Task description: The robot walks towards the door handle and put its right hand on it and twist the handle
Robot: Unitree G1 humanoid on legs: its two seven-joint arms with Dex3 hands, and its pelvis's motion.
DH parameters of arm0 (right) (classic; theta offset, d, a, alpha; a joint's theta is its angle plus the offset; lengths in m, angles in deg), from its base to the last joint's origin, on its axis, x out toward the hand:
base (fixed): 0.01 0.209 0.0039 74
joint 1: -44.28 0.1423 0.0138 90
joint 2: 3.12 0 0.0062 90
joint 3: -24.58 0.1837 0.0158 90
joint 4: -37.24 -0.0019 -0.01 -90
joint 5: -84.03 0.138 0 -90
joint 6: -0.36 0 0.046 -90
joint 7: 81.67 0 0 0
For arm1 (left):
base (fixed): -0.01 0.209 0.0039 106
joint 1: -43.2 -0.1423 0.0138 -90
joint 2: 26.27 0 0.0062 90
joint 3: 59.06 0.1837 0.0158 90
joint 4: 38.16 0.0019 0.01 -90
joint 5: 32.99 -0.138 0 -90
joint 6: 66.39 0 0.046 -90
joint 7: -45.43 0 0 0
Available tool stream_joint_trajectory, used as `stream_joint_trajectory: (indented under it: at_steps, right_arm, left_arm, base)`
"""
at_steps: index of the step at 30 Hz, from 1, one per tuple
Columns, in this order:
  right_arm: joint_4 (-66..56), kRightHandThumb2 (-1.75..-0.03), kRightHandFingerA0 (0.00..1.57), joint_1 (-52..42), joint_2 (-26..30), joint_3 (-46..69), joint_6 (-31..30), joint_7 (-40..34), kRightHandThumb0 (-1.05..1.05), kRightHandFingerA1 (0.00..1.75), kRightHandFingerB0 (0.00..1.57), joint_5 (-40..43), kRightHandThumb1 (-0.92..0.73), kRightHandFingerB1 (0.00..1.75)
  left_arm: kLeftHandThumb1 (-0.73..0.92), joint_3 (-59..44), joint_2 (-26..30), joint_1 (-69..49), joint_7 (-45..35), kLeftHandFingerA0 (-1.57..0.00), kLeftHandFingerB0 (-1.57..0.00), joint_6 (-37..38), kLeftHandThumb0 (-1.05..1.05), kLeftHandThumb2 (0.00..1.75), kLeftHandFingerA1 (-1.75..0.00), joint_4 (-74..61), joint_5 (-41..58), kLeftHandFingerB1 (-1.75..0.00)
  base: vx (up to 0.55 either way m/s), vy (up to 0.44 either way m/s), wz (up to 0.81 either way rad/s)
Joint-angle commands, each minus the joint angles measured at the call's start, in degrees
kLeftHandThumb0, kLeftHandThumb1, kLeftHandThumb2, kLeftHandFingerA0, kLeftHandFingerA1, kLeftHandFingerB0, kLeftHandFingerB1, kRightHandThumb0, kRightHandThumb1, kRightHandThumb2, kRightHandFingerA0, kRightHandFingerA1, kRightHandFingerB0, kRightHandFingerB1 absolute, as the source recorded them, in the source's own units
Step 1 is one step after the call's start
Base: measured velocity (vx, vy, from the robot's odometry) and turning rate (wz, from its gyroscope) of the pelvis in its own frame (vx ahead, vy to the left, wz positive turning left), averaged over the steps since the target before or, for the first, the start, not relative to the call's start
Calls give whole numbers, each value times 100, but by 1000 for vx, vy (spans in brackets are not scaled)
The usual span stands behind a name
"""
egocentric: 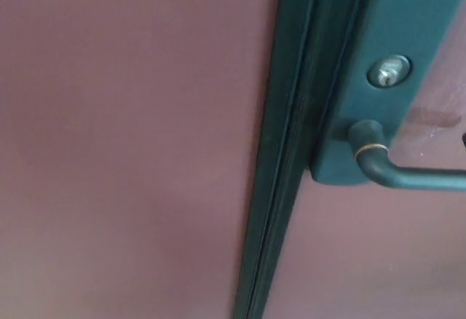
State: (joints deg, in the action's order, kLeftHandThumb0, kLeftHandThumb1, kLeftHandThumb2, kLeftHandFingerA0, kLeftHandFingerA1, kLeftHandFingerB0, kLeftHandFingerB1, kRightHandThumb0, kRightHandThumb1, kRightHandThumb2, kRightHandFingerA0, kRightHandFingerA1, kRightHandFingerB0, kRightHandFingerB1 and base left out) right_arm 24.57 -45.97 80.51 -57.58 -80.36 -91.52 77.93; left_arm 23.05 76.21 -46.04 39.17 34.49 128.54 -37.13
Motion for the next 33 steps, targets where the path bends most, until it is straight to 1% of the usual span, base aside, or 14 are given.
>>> stream_joint_trajectory:
  at_steps: [1, 12, 13, 18, 19, 23, 24, 25, 26, 27, 28, 29, 30, 33]
  right_arm:
    - [13, -58, 84, -45, 19, -22, -5, 4, -22, 60, 50, -42, -59, 41]
    - [25, -58, 83, -14, 0, 3, -40, -31, -22, 60, 52, -9, -59, 41]
    - [14, -58, 84, -4, 4, -6, -25, -6, -22, 61, 52, -13, -59, 42]
    - [1, -58, 84, -15, 13, -36, 4, 19, -22, 61, 52, -29, -59, 42]
    - [-7, -58, 85, 64, -2, -15, -12, 19, -23, 67, 50, -2, -59, 41]
    - [-20, -58, 87, 230, 36, 32, -13, 27, -23, 65, 50, 43, -59, 40]
    - [-33, -58, 82, 279, 39, 119, 20, 87, -31, 66, 50, 134, -60, 37]
    - [-46, -58, 82, 349, 37, 231, 51, 160, -31, 66, 50, 240, -60, 37]
    - [-100, -58, 77, 415, -8, 628, 159, 453, -23, 62, 47, 638, -60, 39]
    - [-113, -58, 73, 414, -4, 693, 191, 514, -23, 57, 47, 655, -60, 39]
    - [-134, -58, 73, 411, 3, 792, 240, 609, -23, 57, 47, 681, -60, 39]
    - [-234, -58, 67, 407, 53, 907, 383, 791, -25, 51, 46, 782, -60, 39]
    - [-295, -58, 63, 395, 73, 980, 472, 906, -26, 50, 45, 831, -60, 39]
    - [-741, -58, 60, 170, 167, 1225, 881, 1322, -28, 48, 44, 1057, -59, 38]
  left_arm:
    - [58, 169, -84, -64, 37, -76, -61, 110, -28, 58, -57, -17, -192, -46]
    - [59, 483, -179, -68, 64, -75, -60, 269, -26, 58, -57, -42, -306, -45]
    - [59, 526, -211, -47, 52, -72, -58, 297, -27, 58, -56, -49, -335, -44]
    - [59, 628, -270, -43, 48, -72, -58, 357, -27, 58, -56, -57, -364, -44]
    - [59, 576, -280, -31, -14, -66, -56, 363, -28, 58, -57, -67, -294, -43]
    - [59, 471, -293, -62, -48, -66, -56, 398, -30, 57, -57, -82, -201, -43]
    - [59, 451, -293, -34, -59, -65, -55, 389, -30, 58, -58, -91, -190, -43]
    - [59, 431, -294, 19, -66, -65, -55, 372, -30, 58, -58, -100, -182, -43]
    - [59, 416, -280, 30, -55, -65, -55, 377, -30, 58, -57, -100, -190, -43]
    - [58, 407, -275, 21, -59, -65, -55, 382, -30, 58, -57, -100, -190, -43]
    - [58, 395, -267, 8, -66, -65, -55, 390, -30, 58, -57, -99, -191, -43]
    - [58, 365, -259, 28, -94, -65, -55, 391, -30, 57, -57, -101, -167, -43]
    - [57, 349, -250, 47, -105, -65, -56, 388, -30, 57, -57, -105, -157, -43]
    - [57, 333, -222, 90, -125, -63, -56, 389, -30, 57, -56, -114, -171, -44]
  base:
    - [0, 0, 0]
    - [0, -30, 1]
    - [0, 0, 0]
    - [0, 0, 0]
    - [0, 0, 0]
    - [0, 0, 0]
    - [0, 0, 0]
    - [0, 0, 0]
    - [0, 0, 0]
    - [0, 0, 0]
    - [0, 0, 0]
    - [0, 0, 0]
    - [0, 0, 0]
    - [0, 0, 0]
